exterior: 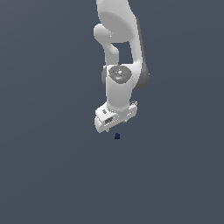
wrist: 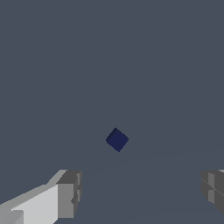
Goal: Pick up the object and move it to a goal position.
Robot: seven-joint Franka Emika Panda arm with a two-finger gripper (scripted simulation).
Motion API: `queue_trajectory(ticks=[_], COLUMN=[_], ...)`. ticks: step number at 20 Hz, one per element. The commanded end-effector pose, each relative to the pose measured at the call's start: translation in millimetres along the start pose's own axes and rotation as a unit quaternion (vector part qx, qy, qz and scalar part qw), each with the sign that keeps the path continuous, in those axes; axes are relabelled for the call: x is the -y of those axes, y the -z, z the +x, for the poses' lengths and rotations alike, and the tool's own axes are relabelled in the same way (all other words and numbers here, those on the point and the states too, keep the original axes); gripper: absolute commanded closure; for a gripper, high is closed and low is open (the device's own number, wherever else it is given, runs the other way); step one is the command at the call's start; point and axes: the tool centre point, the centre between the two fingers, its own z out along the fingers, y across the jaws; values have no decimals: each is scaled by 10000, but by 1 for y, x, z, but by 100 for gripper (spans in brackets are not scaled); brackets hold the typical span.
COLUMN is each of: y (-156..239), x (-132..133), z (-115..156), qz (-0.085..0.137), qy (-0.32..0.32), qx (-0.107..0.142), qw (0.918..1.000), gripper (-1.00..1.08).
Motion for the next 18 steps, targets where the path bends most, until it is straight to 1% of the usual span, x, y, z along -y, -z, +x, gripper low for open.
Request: queue_trajectory(ticks=[1,5,9,13,18], y=[-6,-15,-24,-33,-44], x=[0,1,2,4,6], z=[0,0,1,1,1], qz=[-1,4,12,25,45], qy=[374,957,1536,2110,2816], qx=[13,31,44,51,51], qw=[9993,9954,9881,9775,9595], gripper=[-92,-92,-92,-92,-92])
